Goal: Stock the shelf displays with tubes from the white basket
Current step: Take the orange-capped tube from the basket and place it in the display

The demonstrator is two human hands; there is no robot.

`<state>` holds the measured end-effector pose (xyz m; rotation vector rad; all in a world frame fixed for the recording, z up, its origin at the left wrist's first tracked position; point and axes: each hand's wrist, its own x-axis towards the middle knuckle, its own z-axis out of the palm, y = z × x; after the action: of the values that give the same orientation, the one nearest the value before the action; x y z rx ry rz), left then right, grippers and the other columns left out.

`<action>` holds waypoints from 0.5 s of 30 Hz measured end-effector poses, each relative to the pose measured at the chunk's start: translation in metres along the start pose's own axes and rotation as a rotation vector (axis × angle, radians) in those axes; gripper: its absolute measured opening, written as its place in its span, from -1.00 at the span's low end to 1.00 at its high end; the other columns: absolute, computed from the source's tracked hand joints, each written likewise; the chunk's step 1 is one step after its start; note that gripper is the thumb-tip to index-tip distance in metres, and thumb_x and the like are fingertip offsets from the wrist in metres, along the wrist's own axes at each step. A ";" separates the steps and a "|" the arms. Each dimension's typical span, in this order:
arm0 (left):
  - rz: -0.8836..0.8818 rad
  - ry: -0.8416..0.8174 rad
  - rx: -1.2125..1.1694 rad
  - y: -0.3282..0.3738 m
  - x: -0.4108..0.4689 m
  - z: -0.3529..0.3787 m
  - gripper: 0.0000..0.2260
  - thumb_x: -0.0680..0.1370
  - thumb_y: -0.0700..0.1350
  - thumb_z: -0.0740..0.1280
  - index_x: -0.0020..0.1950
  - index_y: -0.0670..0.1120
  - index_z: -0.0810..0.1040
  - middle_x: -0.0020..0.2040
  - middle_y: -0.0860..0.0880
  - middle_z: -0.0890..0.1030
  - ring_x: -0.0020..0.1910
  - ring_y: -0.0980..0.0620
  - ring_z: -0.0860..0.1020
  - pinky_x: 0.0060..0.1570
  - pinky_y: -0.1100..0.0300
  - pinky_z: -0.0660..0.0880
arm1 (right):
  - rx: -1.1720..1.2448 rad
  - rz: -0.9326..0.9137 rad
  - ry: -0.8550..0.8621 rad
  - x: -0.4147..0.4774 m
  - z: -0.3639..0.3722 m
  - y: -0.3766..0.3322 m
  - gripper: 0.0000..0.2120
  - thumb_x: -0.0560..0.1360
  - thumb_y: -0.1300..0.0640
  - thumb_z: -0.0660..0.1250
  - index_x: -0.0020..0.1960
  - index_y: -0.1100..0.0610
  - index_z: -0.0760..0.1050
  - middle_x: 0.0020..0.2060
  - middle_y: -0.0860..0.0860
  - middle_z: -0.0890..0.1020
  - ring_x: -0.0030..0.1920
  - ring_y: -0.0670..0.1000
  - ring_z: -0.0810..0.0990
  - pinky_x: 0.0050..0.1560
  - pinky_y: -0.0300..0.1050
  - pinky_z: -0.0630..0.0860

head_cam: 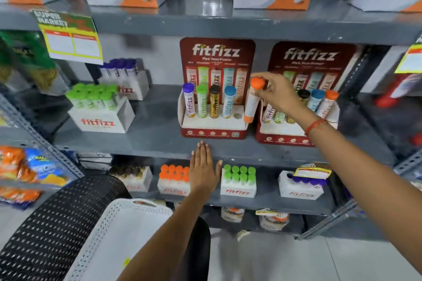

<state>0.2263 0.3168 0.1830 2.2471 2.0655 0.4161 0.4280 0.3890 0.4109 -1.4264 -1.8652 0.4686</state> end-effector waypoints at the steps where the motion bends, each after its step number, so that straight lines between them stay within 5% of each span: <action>1: 0.005 -0.001 0.008 -0.001 0.000 0.001 -0.28 0.54 0.23 -0.32 0.50 -0.25 0.04 0.51 -0.22 0.10 0.50 -0.14 0.06 0.43 0.01 -0.14 | -0.003 0.022 -0.033 0.004 -0.003 0.000 -0.61 0.40 0.30 0.40 0.21 0.13 0.52 0.05 0.02 0.60 -0.26 -0.33 0.54 -0.06 -0.28 0.57; 4: -0.004 -0.018 0.027 -0.001 0.001 0.002 -0.29 0.53 0.23 -0.33 0.51 -0.23 -0.03 0.53 -0.21 0.05 0.50 -0.12 -0.01 0.43 0.01 -0.19 | -0.015 0.110 -0.096 0.014 -0.011 -0.003 -0.70 0.38 0.37 0.31 0.04 0.08 0.52 -0.13 0.06 0.59 -0.40 -0.20 0.57 -0.38 -0.33 0.53; 7: -0.013 -0.026 0.036 0.000 0.001 0.003 -0.29 0.52 0.23 -0.31 0.51 -0.22 -0.08 0.53 -0.20 0.01 0.51 -0.12 -0.05 0.43 0.02 -0.20 | 0.007 0.198 -0.129 0.019 -0.013 -0.006 -0.82 0.38 0.29 0.40 -0.05 0.11 0.52 -0.22 0.07 0.57 -0.36 -0.01 0.55 -0.39 -0.30 0.52; 11: -0.001 -0.028 0.048 -0.002 0.001 0.002 -0.29 0.49 0.24 -0.36 0.51 -0.19 -0.18 0.54 -0.17 -0.07 0.51 -0.10 -0.12 0.43 0.04 -0.25 | -0.021 0.187 -0.103 0.027 -0.007 -0.002 -0.86 0.43 0.17 0.43 -0.03 0.18 0.61 -0.09 0.10 0.64 -0.15 0.15 0.67 -0.17 -0.05 0.68; 15: 0.000 -0.017 0.028 -0.003 0.000 0.001 -0.31 0.53 0.24 -0.29 0.51 -0.19 -0.11 0.54 -0.18 -0.01 0.51 -0.11 -0.07 0.42 0.01 -0.23 | -0.271 0.162 -0.084 0.033 -0.005 -0.007 -0.73 0.36 0.18 0.44 0.06 0.18 0.63 0.04 0.15 0.68 0.06 0.16 0.63 0.09 -0.08 0.56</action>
<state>0.2237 0.3168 0.1815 2.2581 2.0762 0.3686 0.4228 0.4169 0.4295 -1.7717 -1.9453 0.3684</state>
